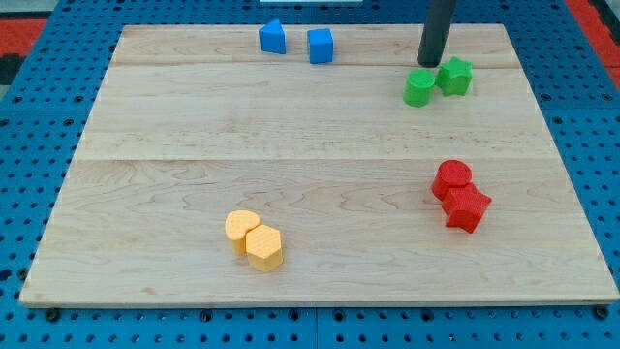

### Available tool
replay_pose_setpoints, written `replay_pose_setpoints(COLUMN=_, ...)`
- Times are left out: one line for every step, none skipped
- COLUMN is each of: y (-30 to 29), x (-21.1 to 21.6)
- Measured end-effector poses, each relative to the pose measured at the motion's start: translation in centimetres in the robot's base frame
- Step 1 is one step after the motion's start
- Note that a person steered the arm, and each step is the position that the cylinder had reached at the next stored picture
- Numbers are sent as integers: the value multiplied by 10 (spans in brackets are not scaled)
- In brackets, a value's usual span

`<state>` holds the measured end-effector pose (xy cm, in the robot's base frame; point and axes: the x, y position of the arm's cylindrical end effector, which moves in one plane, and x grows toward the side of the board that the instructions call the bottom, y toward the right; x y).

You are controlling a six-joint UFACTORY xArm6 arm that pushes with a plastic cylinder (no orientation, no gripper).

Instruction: Move the green circle to the bottom left

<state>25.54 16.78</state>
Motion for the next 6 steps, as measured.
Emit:
replay_pose_setpoints(y=29, x=9)
replay_pose_setpoints(y=37, x=29)
replay_pose_setpoints(y=26, x=54)
replay_pose_setpoints(y=12, x=57)
replay_pose_setpoints(y=-15, x=57)
replay_pose_setpoints(y=-76, x=61)
